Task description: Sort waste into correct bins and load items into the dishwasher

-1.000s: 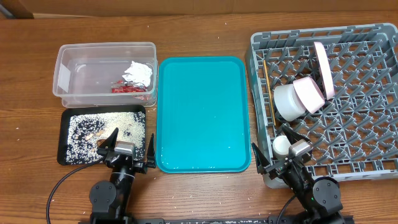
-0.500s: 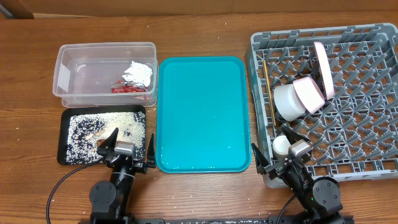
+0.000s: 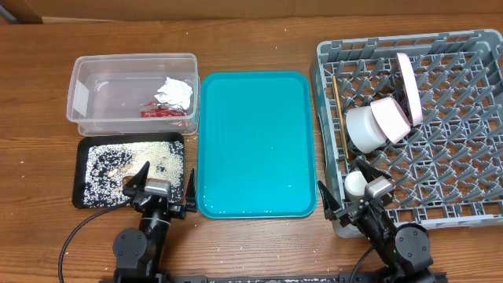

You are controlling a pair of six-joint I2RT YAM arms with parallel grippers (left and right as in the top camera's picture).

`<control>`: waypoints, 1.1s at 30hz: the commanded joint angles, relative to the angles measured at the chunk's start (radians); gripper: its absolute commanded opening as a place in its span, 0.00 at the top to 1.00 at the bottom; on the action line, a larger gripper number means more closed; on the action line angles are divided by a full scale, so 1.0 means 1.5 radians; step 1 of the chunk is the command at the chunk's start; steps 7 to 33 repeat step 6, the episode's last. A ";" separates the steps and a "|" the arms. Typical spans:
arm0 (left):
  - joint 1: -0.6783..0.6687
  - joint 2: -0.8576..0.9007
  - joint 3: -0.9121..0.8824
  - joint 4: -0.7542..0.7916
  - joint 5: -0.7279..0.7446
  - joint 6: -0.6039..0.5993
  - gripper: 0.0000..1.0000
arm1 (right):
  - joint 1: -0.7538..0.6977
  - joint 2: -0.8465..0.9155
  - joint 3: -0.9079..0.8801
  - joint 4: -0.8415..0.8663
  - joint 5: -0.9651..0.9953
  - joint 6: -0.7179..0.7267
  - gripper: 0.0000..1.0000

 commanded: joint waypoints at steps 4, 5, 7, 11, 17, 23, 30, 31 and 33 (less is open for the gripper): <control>0.002 -0.006 -0.003 0.000 0.002 -0.004 0.00 | 0.003 -0.005 -0.007 0.003 0.002 0.000 0.00; 0.002 -0.006 -0.003 0.000 0.002 -0.004 0.00 | 0.003 -0.005 -0.007 0.003 0.002 0.000 0.00; 0.002 -0.006 -0.003 0.000 0.002 -0.004 0.00 | 0.003 -0.005 -0.007 0.003 0.002 0.000 0.00; 0.002 -0.006 -0.003 0.000 0.002 -0.004 0.00 | 0.003 -0.005 -0.007 0.003 0.002 0.000 0.00; 0.002 -0.006 -0.003 0.000 0.002 -0.004 0.00 | 0.003 -0.005 -0.007 0.003 0.002 0.000 0.00; 0.002 -0.006 -0.003 0.000 0.002 -0.004 0.00 | 0.003 -0.005 -0.007 0.003 0.002 0.000 0.00; 0.002 -0.006 -0.003 0.000 0.002 -0.004 0.00 | 0.003 -0.005 -0.007 0.003 0.002 0.000 0.00; 0.002 -0.006 -0.003 0.000 0.002 -0.004 0.00 | 0.003 -0.005 -0.007 0.003 0.002 0.000 0.00; 0.002 -0.006 -0.003 0.000 0.002 -0.004 0.00 | 0.003 -0.005 -0.007 0.003 0.002 0.000 0.00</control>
